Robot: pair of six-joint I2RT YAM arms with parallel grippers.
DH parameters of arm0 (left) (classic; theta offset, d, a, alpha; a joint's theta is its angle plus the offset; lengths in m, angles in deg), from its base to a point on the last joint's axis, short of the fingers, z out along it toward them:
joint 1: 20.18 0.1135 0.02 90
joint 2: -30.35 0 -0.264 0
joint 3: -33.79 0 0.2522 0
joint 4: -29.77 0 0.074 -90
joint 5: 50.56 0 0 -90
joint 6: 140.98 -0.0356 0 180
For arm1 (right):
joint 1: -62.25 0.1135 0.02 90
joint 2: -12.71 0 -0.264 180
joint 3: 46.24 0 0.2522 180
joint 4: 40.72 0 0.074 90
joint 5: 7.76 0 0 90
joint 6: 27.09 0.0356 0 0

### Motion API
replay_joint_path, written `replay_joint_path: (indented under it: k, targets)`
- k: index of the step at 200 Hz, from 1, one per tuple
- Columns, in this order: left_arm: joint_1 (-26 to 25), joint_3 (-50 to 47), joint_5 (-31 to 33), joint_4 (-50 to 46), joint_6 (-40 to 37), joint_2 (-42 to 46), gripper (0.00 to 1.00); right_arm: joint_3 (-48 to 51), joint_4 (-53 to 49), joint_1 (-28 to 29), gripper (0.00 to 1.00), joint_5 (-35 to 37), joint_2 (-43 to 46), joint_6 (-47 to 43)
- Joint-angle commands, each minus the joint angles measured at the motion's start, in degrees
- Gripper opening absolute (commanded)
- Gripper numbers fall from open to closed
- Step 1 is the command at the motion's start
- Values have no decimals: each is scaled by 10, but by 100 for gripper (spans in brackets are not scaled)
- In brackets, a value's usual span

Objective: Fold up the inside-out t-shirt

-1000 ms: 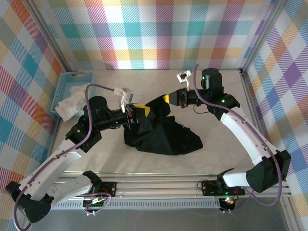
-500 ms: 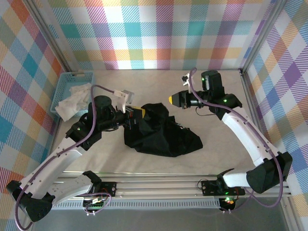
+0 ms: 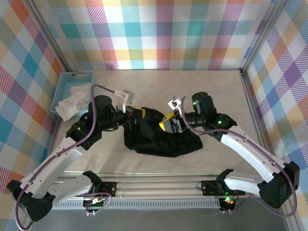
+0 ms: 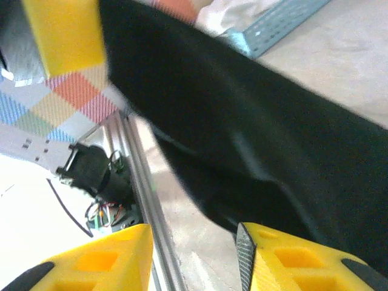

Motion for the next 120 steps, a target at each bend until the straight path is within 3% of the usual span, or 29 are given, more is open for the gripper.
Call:
replay_joint_path:
  k: [1, 20, 36, 62, 84, 92, 106, 120]
  targets:
    - [3, 24, -9, 2, 1, 0, 0, 4, 53, 20, 42, 56, -24, -28]
    - [3, 23, -9, 0, 1, 4, 0, -3, 53, 20, 44, 149, -37, -40]
    - [3, 23, -9, -2, 0, 6, 0, -7, 53, 20, 47, 179, -44, -65]
    - [3, 22, -11, -2, -3, 8, 0, -17, 60, 20, 61, 167, -75, -90]
    - [3, 21, -10, 0, -4, 8, 0, -37, 83, 20, 65, 113, -117, -89]
    - [4, 20, -4, -2, -5, 8, 0, -48, 94, 19, 59, 81, -131, -82]
    - [3, 19, 35, -10, -5, 12, 0, -74, 86, 15, 33, 32, -142, -69]
    - [3, 20, 108, -29, -4, 10, 0, -80, 87, -8, 13, -32, -126, -44]
